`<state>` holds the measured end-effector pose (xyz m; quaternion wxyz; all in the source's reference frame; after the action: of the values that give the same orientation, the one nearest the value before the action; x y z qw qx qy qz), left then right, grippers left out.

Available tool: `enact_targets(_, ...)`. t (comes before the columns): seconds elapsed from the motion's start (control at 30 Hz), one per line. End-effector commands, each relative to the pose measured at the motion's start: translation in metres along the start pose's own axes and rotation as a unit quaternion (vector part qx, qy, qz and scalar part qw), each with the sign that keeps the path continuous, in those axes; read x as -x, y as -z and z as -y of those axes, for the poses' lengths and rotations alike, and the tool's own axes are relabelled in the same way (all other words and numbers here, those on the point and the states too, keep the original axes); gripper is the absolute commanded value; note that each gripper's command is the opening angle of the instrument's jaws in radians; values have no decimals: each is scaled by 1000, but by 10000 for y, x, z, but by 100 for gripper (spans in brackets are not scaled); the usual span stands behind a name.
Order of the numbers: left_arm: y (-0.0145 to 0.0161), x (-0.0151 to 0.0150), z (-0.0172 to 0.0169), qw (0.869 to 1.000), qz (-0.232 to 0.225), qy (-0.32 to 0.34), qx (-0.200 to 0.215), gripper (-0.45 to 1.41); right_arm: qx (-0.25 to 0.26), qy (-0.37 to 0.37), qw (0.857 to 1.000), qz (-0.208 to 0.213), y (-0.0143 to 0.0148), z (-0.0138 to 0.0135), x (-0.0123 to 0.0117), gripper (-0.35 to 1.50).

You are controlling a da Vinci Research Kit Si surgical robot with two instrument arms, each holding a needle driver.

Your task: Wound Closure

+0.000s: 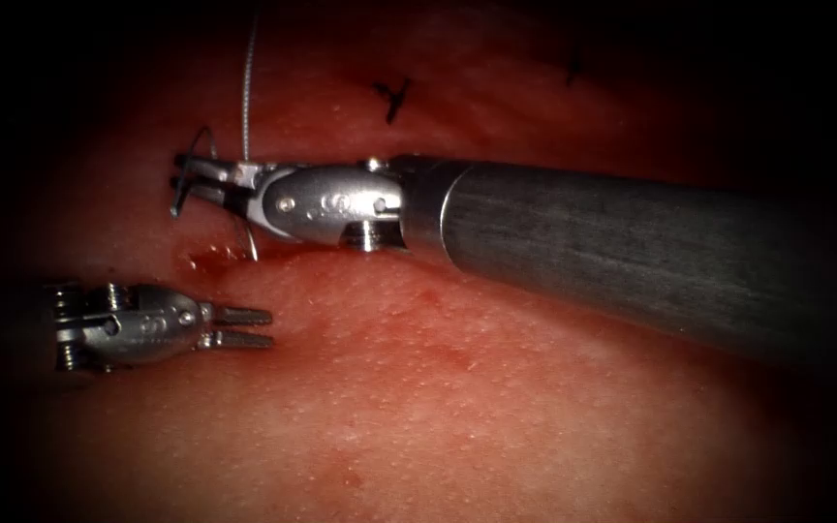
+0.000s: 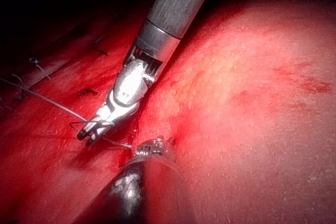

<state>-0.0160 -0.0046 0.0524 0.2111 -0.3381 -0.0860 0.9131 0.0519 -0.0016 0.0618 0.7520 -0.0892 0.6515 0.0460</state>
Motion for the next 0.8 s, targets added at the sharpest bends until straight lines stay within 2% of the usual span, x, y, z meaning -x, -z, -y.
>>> enact_targets(0.03,-8,-1,2,1000,-1,-3,0,-11,2,-5,1000,2,-10,-3,0,-35)
enact_targets(0.3,6,9,4,1000,-2,-10,7,-16,21,-16,1000,17,-10,-4,0,-35)
enact_targets(0.53,9,10,-7,1000,-2,-8,6,-18,59,8,998,23,-14,-8,6,-35)
enact_targets(0.67,12,11,-13,1000,-1,-8,5,-18,84,14,996,28,-23,-3,7,-35)
enact_targets(0.8,13,11,-15,1000,-1,-8,5,-18,89,19,995,27,-28,2,8,-35)
